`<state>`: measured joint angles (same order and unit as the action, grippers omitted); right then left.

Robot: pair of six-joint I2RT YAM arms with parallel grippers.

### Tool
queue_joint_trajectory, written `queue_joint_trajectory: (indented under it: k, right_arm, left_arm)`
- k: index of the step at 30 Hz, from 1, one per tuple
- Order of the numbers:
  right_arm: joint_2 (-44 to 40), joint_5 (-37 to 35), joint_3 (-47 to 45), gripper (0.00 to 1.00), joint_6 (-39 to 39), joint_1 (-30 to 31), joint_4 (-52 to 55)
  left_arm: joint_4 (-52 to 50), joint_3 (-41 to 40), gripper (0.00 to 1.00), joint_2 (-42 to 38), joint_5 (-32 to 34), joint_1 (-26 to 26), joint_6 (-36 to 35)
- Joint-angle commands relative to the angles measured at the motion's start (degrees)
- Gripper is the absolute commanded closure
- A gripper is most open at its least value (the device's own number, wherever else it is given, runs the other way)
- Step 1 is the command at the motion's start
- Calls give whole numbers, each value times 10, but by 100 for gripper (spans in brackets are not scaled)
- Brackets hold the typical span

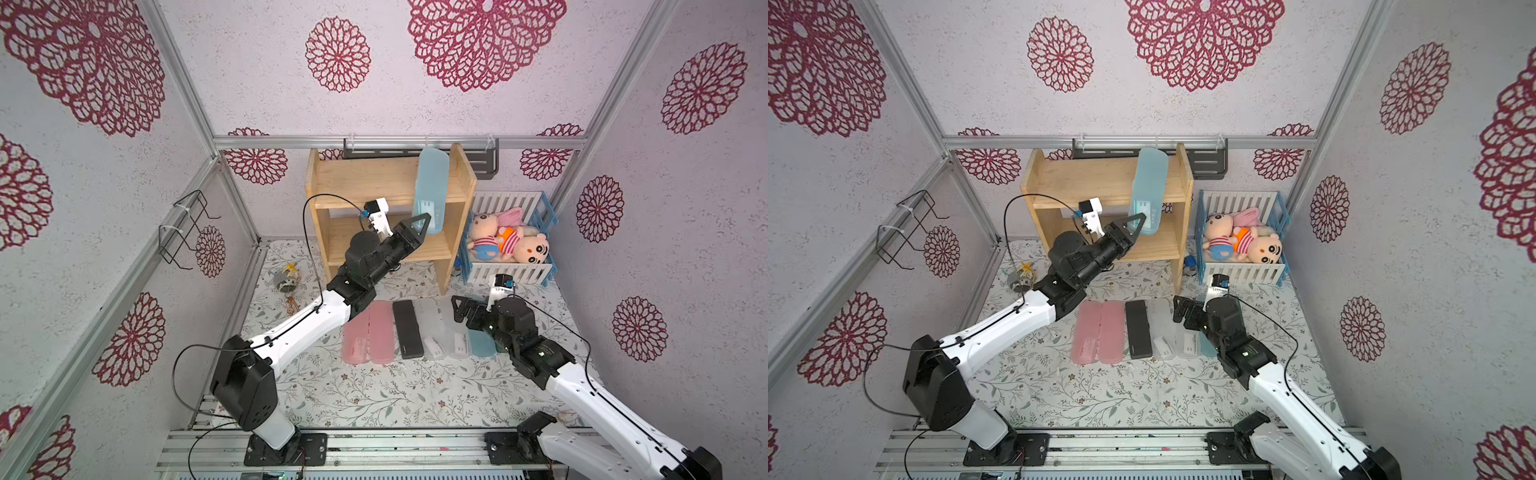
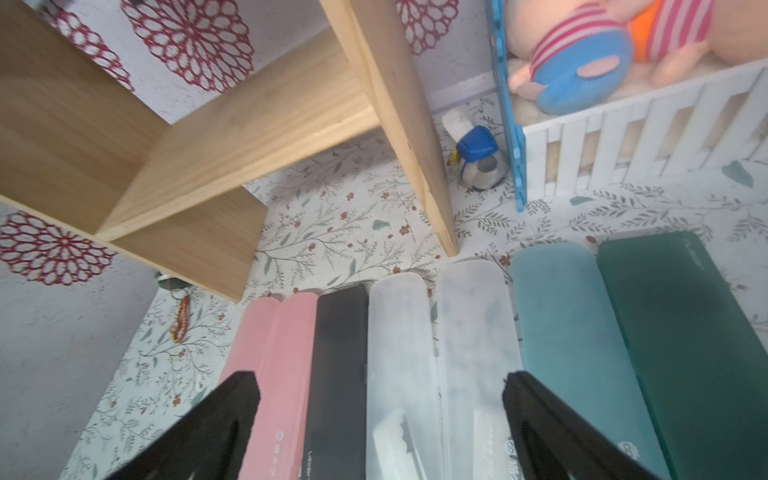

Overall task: Remove the pencil cases from the shelf
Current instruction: Pick up the pencil case from the shelf, then place the pencil case at the center of the board.

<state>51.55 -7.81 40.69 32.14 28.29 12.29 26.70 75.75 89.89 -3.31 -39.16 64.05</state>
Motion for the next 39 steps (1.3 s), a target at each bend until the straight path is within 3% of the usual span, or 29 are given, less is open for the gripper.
queue_joint_trajectory:
  k: [1,11,22,30,39]
  right_arm:
    - [-30,-15,44,1,15,26,-10]
    - [-38,3,89,1,79,132,-88]
    - [74,-15,177,1,78,251,-176]
    - [225,7,324,1,47,322,-191]
    - [391,-41,510,1,26,366,-74]
  left_arm:
    - [49,-67,100,-76,28,-7,-105]
    - [-18,-329,100,-374,108,-8,-303]
    - [-172,-470,100,-664,175,-9,-382]
    - [-247,-501,100,-765,189,-9,-381]
    - [-296,-495,100,-822,193,-9,-383]
